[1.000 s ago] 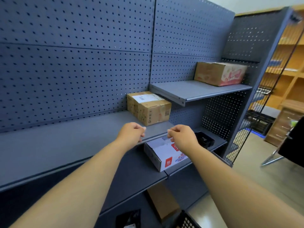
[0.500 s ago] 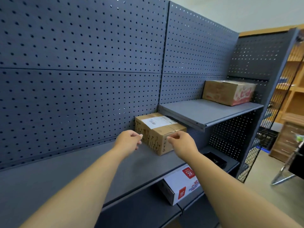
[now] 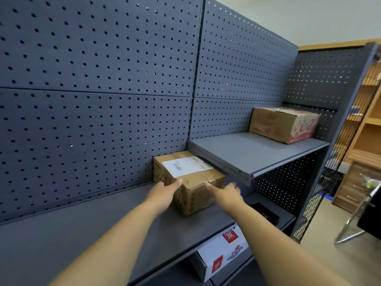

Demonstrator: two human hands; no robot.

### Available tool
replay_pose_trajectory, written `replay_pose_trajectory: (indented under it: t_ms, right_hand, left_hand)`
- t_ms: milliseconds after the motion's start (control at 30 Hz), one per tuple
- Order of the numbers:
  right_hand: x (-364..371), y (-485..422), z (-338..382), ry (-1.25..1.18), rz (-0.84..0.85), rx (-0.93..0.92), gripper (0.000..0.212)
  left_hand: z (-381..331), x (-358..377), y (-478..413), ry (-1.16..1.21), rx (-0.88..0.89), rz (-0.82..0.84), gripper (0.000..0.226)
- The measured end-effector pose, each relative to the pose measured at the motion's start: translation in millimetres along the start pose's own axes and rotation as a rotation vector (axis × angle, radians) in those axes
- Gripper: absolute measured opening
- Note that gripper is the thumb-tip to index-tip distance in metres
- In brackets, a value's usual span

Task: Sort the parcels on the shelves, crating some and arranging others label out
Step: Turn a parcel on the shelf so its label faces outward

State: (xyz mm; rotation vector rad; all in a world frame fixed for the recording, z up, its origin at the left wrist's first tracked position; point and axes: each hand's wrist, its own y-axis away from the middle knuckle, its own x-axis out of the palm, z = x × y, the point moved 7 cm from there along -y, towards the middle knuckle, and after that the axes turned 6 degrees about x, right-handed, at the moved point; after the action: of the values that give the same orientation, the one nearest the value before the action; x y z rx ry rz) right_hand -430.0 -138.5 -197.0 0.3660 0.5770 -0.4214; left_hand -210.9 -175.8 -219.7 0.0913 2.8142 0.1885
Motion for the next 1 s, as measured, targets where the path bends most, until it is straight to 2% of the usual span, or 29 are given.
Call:
replay_pose_trajectory:
  t_ms: [100, 300, 400, 500, 733, 1000]
  right_hand:
    - [4.0, -17.6, 3.4, -0.11, 0.062, -0.05, 0.107]
    - [6.1, -28.3, 11.5, -0.235, 0.136, -0.156, 0.083]
    - [5.6, -27.6, 15.1, -0.178, 0.12, -0.205, 0.079]
    - [9.9, -22.6, 16.9, -0.093, 0.13, -0.248, 0.076]
    - [26.1, 5.1, 33.9, 0.011, 0.16, -0.365, 0.058]
    - [79.9, 53.6, 63.5, 0.061, 0.337, -0.499, 0.039]
  left_hand:
    - [1.3, 10.2, -9.7, 0.047, -0.037, -0.006, 0.112]
    - [-1.9, 21.4, -12.1, 0.118, -0.016, -0.061, 0.084]
    - [-0.4, 15.0, -8.0, 0.128, 0.004, -0.117, 0.062]
    - [2.3, 3.4, -2.1, 0.158, 0.019, -0.176, 0.05]
    - [16.2, -34.8, 26.6, 0.176, 0.04, -0.305, 0.041]
    - [38.5, -105.6, 80.2, 0.168, 0.044, -0.517, 0.02]
